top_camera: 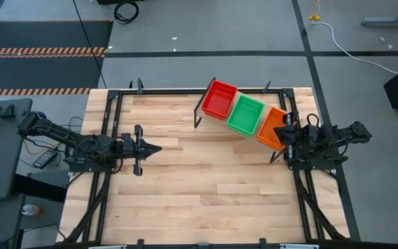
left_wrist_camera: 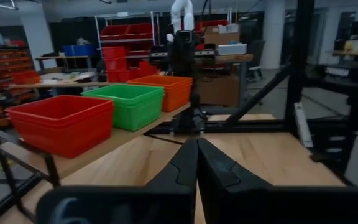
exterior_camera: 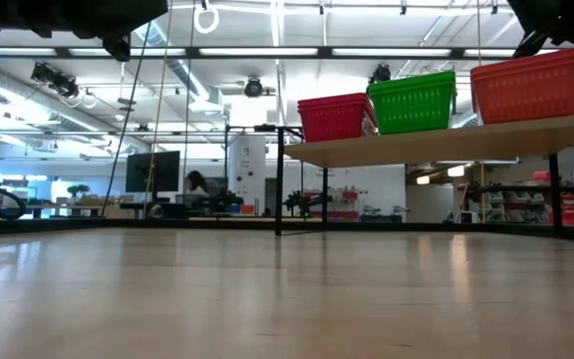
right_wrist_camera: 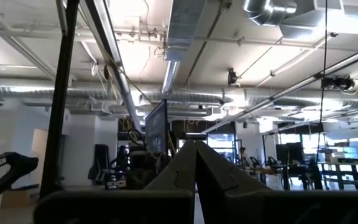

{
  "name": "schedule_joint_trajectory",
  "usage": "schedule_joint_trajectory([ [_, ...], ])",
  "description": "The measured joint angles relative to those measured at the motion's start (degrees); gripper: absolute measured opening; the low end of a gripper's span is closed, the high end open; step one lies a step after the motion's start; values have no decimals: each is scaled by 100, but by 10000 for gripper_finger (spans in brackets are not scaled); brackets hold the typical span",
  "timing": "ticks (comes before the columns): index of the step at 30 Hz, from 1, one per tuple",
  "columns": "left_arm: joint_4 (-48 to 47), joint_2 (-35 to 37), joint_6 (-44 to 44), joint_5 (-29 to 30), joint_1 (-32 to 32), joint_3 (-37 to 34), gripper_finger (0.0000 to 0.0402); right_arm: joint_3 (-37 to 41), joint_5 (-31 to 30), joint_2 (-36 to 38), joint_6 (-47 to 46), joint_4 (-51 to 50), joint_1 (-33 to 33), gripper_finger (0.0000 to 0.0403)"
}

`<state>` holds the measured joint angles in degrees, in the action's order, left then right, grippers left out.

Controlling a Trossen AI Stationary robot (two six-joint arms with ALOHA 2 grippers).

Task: Stack baskets on shelf by color
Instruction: Return to Home Position

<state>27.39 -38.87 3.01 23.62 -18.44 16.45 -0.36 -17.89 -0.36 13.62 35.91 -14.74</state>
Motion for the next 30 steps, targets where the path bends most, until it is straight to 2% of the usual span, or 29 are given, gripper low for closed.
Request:
schedule_joint_trajectory([
  [5,-127,3,199,6,0,0,4,0,-3,0,3,-92,0,10],
  [11,-1025,0,-65,-33,0,-2,5,0,-3,0,3,-291,0,10],
  [17,-926,0,-241,-433,0,-2,5,0,-3,0,3,-383,-2,10],
  [22,-807,2,-190,-344,0,-12,4,0,-3,0,3,-383,-2,10],
  [26,-251,319,-190,303,22,-684,3,0,-3,0,3,-383,-2,10],
  [28,248,694,-232,293,93,-1088,2,0,0,0,3,-383,-2,10],
  [30,433,1164,-235,21,177,-1317,2,0,-3,0,3,-383,-2,10],
])
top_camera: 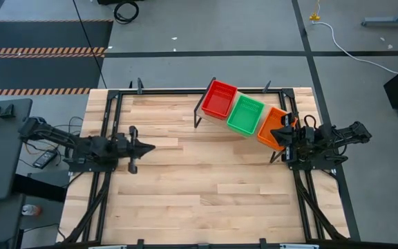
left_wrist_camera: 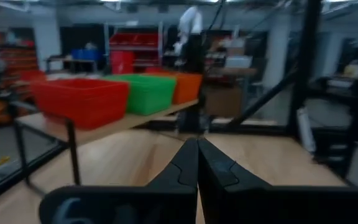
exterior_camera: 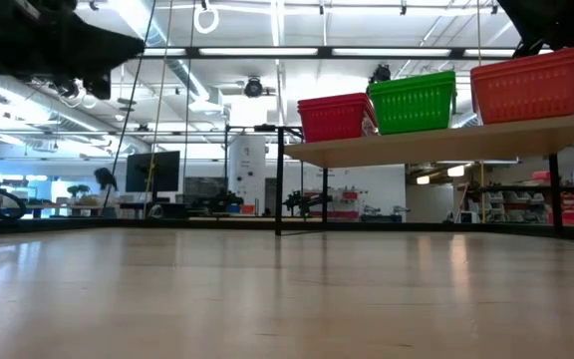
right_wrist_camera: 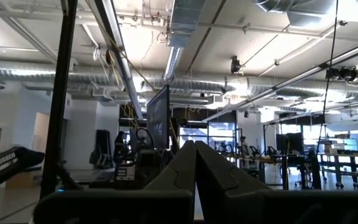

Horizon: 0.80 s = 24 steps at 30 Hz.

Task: Stack baskets on shelf by color
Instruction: Return to Home Position

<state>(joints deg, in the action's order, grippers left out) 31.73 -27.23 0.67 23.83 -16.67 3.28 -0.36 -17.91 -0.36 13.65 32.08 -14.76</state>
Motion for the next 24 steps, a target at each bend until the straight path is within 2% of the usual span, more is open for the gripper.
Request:
schedule_joint_trajectory([
  [7,-1431,1310,-228,-990,372,-110,1,0,0,0,0,0,0,10],
  [12,-1520,1850,-300,-1462,690,-278,1,0,0,0,2,0,0,10],
  [17,-1836,1990,-322,-1640,886,-281,2,0,0,0,2,0,0,11],
  [24,-1786,1979,-299,-1610,886,-281,35,0,0,0,2,0,0,11],
])
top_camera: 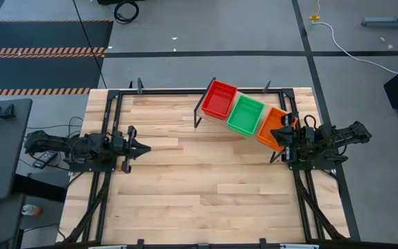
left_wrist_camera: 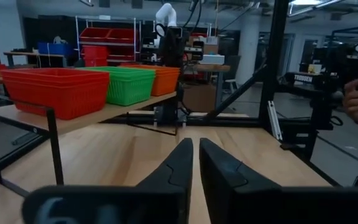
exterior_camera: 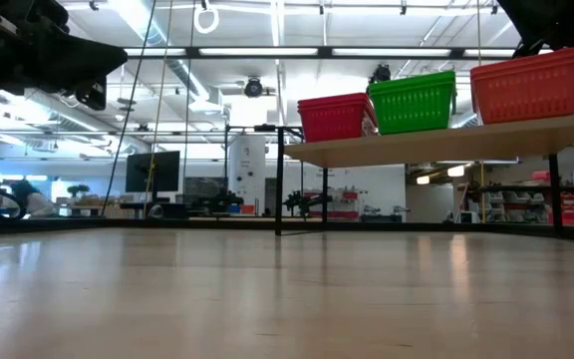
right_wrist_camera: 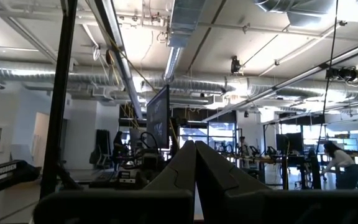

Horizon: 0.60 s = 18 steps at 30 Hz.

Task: Stack baskets on shelf by color
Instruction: Return to Home Position

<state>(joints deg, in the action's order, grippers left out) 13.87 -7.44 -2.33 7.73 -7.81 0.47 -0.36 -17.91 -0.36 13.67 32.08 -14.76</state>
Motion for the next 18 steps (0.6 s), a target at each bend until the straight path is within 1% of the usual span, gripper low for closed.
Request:
schedule_joint_trajectory([
  [5,-8,-2,2,10,0,-2,43,0,0,0,0,0,0,11],
  [14,-7,-2,2,11,0,-4,32,0,0,0,0,1,0,11],
  [18,-7,-2,3,11,0,-4,35,0,0,0,0,0,0,11],
])
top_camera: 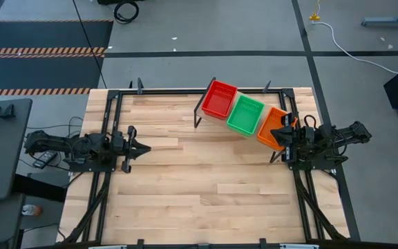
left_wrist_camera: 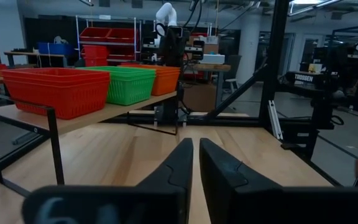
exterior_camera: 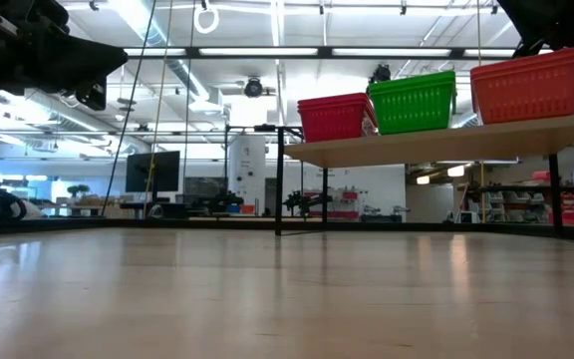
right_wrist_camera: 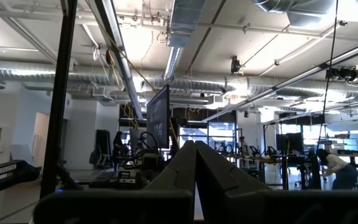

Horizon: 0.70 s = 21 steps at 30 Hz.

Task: Stack baskets on shelf by color
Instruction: Return to Home Position

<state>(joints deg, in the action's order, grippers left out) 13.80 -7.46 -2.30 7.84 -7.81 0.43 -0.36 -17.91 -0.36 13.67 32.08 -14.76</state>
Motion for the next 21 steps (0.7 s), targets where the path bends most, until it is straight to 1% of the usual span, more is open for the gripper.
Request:
schedule_joint_trajectory([
  [5,1,0,2,0,0,0,40,0,0,0,0,0,0,11],
  [15,1,0,2,0,0,-2,28,0,0,0,0,0,0,11],
  [21,1,0,4,0,0,-4,34,0,0,0,0,1,0,11],
])
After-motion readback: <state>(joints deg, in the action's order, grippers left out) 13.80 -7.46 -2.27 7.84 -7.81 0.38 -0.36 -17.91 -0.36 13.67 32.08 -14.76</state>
